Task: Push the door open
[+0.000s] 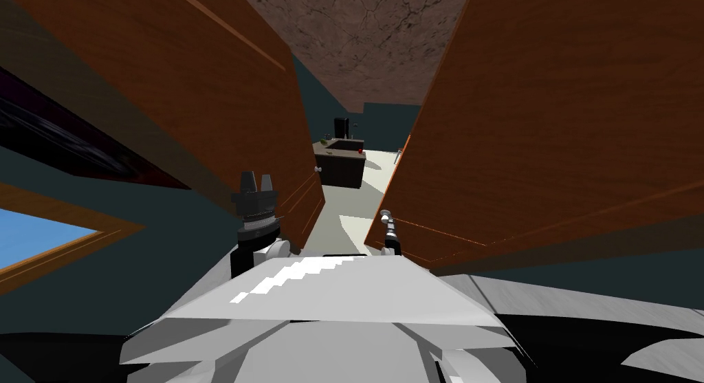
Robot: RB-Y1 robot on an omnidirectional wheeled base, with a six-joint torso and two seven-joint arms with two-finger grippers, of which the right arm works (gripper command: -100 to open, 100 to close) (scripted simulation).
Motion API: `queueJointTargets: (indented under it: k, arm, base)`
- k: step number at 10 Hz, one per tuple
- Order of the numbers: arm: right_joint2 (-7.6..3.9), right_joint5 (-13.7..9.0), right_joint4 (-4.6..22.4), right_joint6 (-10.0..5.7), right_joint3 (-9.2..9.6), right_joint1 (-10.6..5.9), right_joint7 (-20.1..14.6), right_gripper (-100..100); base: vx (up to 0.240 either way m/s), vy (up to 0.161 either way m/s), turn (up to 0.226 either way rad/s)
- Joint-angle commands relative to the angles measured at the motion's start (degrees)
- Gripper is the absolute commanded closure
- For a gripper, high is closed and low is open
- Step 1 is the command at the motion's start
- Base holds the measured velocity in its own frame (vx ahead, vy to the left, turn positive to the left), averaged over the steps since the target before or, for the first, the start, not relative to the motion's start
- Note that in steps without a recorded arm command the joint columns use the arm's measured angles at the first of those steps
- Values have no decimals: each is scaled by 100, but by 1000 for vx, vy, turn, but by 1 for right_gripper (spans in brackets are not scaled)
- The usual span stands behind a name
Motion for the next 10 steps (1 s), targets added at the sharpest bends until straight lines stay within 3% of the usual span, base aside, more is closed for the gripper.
queueJointTargets:
  k: [1,4,5,10]
  arm:
    - [-10,-68,20,-31,-30,-42,-286,100]
    - [6,-181,71,-60,-57,-93,-721,100]
    - [-63,-97,79,-57,-95,-9,-410,-100]
    - [-281,132,234,-208,-218,126,283,-100]
  base:
    - [46,-9,-6]
    - [51,-11,-18]
    - [22,45,4]
    - [-15,96,-9]
